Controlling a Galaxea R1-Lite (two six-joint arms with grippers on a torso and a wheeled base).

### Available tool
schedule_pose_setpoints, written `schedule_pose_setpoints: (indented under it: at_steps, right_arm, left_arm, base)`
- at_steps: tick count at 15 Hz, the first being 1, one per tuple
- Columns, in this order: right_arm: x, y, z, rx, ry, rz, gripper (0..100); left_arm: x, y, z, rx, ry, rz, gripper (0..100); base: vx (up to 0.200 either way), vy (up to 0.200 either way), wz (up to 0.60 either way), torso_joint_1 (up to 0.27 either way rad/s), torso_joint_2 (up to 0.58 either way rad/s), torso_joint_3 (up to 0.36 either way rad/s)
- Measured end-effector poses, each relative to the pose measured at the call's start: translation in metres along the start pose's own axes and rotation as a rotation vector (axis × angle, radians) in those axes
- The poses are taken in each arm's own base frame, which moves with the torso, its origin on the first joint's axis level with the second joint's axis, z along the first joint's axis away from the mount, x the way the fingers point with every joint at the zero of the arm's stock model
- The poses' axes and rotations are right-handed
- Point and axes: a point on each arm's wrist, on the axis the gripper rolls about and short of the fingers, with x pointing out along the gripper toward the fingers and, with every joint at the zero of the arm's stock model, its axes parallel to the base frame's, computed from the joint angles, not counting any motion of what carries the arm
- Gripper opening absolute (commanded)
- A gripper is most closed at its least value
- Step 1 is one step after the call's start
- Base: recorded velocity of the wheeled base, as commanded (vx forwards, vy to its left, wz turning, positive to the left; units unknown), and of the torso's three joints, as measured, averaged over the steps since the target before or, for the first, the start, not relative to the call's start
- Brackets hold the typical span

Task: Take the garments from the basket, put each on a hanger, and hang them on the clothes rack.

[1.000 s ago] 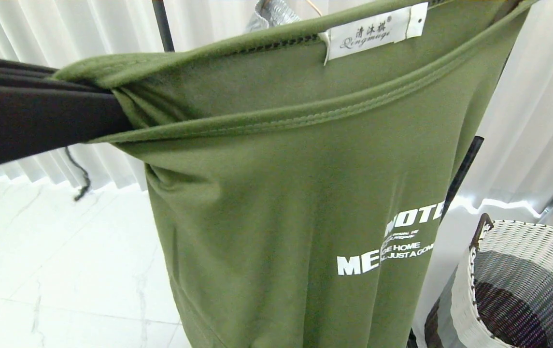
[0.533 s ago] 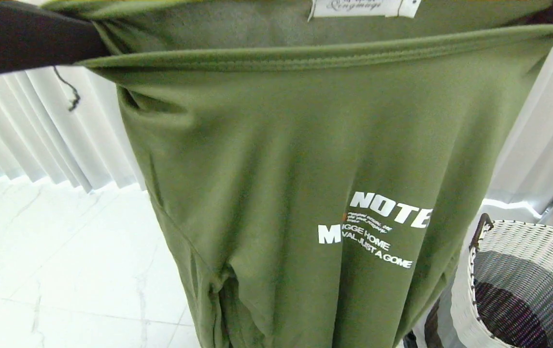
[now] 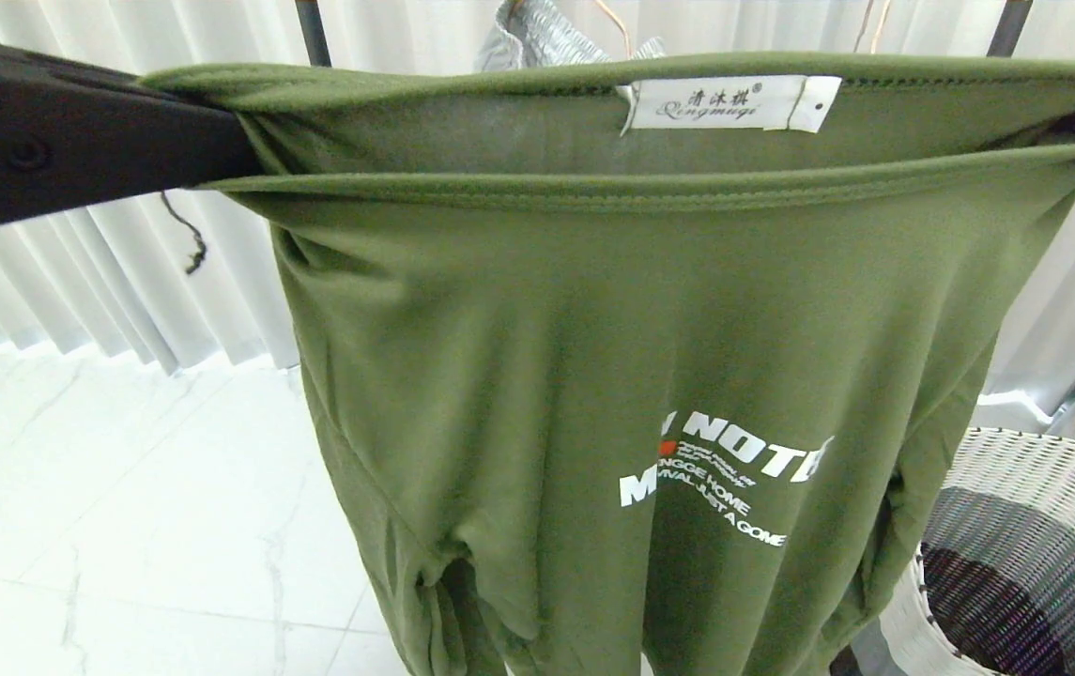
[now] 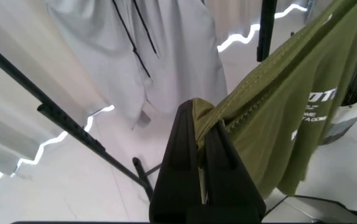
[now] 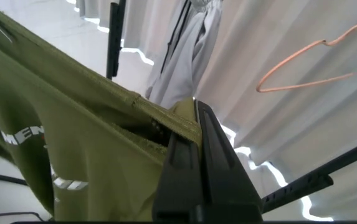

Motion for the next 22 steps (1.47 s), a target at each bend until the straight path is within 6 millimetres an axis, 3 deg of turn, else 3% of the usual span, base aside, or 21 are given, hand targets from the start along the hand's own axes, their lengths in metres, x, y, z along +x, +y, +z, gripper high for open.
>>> schedule_pose_setpoints:
  at_steps: [3,4,8,11,17,22]
  right_arm:
    - [-0.001,0.001,-0.001,-0.001,0.002,0.009,0]
    - [-0.001,0.001,-0.001,-0.001,0.003,0.009,100]
    - [-0.005,0.004,-0.011,-0.01,0.025,0.028,100]
    - [-0.019,0.006,-0.021,-0.015,0.022,0.084,100]
    - [-0.035,-0.005,-0.029,-0.038,0.05,-0.013,100]
    - [-0.03,-0.039,-0.064,-0.238,0.284,-0.414,100]
  left_arm:
    - [0.0,0.0,0.0,0.001,-0.001,0.0,0]
    - [0.0,0.0,0.001,-0.005,-0.011,0.002,0]
    - [0.006,0.004,0.006,-0.041,-0.03,0.118,0]
    - [0.018,0.006,0.0,-0.049,-0.006,0.198,0]
    - [0.026,0.007,-0.011,-0.031,0.036,0.229,0]
    - [0.019,0.01,-0.013,0.032,0.038,0.228,0]
  base:
    - [0.0,0.0,0.0,0.0,0.0,0.0]
    - [0.0,0.0,0.0,0.0,0.0,0.0]
    - [0.0,0.0,0.0,0.0,0.0,0.0]
    - [0.0,0.0,0.0,0.0,0.0,0.0]
    - [0.0,0.0,0.0,0.0,0.0,0.0]
    - [0.0,0.0,0.0,0.0,0.0,0.0]
